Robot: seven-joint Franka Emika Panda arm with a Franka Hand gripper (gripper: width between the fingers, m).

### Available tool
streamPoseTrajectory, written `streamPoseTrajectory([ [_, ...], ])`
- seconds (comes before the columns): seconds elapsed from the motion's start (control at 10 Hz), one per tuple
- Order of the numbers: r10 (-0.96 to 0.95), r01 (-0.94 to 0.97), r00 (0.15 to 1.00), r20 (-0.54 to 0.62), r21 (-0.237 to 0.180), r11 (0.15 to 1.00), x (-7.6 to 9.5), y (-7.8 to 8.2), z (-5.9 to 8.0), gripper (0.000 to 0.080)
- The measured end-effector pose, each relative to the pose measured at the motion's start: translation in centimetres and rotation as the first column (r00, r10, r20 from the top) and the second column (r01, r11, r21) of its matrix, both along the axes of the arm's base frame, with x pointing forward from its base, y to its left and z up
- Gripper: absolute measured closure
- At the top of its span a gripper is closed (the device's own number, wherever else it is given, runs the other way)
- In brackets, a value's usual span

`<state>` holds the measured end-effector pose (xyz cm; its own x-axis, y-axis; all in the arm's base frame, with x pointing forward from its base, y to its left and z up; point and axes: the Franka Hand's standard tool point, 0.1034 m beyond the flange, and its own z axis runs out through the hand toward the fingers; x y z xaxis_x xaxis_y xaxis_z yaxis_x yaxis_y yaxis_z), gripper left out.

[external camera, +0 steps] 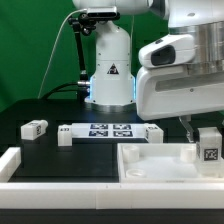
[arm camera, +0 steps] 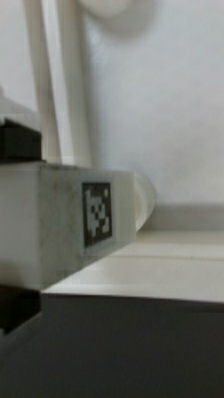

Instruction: Assemble one leg

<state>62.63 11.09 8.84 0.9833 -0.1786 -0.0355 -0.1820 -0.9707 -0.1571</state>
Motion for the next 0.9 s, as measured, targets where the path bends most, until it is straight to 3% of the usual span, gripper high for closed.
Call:
streamPoseTrajectory([
  [0.3, -0.285, 0.285, 0.958, -0.001, 0.0, 0.958, -0.17, -0.17, 0.01, 0.0509],
  [0.5, -0.48, 0.48, 0.877, -0.027, 0.009, 0.877, -0.02, -0.26, -0.01, 0.0508],
  [0.6, -0.557, 0.558, 0.829, -0.042, 0.012, 0.83, 0.0, -0.23, -0.03, 0.0508],
  [0.9, -0.806, 0.81, 0.582, -0.106, -0.009, 0.586, -0.18, -0.04, -0.09, 0.0508],
])
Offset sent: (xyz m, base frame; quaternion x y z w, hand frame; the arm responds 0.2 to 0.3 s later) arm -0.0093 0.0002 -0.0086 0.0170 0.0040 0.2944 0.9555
